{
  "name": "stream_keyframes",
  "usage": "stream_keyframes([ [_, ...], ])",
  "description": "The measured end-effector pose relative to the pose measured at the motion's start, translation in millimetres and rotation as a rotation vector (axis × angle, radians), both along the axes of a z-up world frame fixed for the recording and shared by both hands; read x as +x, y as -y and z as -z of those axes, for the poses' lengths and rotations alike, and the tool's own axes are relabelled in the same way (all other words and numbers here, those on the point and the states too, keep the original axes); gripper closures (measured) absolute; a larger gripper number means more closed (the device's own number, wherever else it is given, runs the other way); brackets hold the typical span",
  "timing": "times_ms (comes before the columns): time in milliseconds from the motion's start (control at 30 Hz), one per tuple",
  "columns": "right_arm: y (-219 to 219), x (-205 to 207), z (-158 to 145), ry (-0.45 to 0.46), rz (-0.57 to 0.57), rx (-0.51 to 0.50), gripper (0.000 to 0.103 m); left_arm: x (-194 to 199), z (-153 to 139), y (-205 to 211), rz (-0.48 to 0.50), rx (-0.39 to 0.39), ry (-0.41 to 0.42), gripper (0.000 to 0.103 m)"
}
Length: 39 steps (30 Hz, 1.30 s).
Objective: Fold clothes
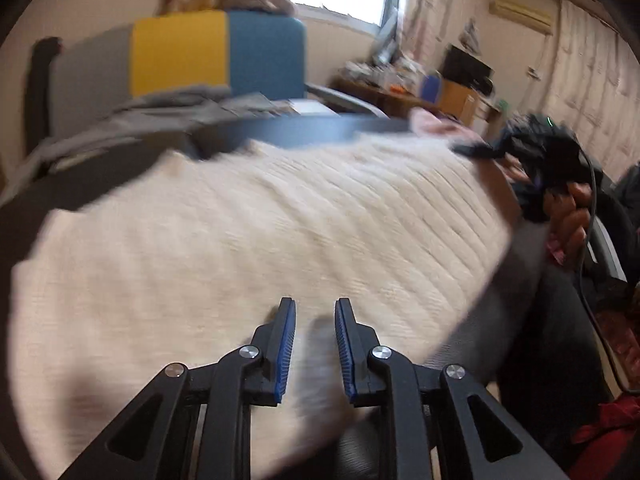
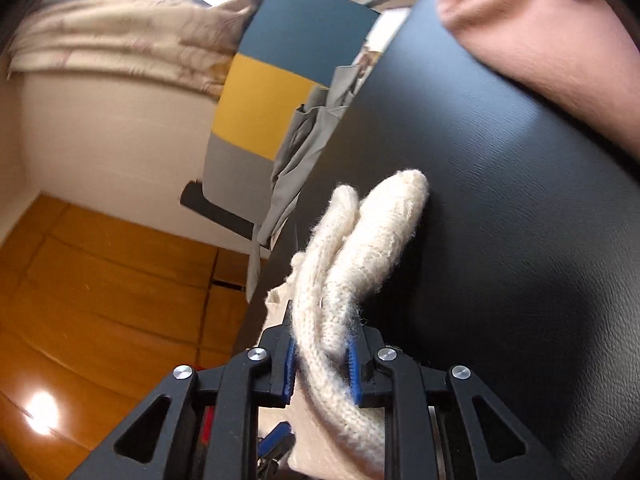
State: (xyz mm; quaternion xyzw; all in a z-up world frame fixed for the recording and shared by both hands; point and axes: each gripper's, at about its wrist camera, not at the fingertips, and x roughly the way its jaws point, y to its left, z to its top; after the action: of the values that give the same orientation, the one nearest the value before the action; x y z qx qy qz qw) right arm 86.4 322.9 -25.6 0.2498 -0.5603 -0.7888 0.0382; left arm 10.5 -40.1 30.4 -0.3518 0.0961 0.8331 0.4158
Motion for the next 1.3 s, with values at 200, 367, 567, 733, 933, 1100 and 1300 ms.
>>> stream_keyframes([
  [200,11.8,-11.1,-23.6,-0.068,-0.035,-0.031,0.083,-39.4,-5.0,107.5,-0.313,0.004,-0.103,0.083],
  [367,44.2,-46.8,-64.7,-0.115,-0.121,0.026,0.084,-59.6,26.9,151.0,-0.340,0.050,-0.021,0.080],
  [567,112.4,-83.1,-103.9,-0.155,-0.261,0.086,0.084,-61.6,41.4,168.3,-0.366,0.204,0.044,0.079],
  [733,188.0,-127.0,-114.7,-0.137,-0.399,0.143,0.084,-58.4,40.9,174.5,-0.362,0.227,0.041,0.079],
  [933,292.9,-183.0,-73.2,-0.024,-0.582,0.216,0.084,-63.1,42.0,177.5,-0.356,0.259,0.063,0.079],
  [1100,343.9,-199.8,-31.7,0.079,-0.620,0.339,0.082,-63.5,42.7,180.2,-0.356,0.268,0.065,0.078],
  [1300,351.4,-185.1,-45.7,-0.082,-0.682,0.304,0.050,-71.7,43.9,194.1,-0.353,0.369,0.135,0.078],
])
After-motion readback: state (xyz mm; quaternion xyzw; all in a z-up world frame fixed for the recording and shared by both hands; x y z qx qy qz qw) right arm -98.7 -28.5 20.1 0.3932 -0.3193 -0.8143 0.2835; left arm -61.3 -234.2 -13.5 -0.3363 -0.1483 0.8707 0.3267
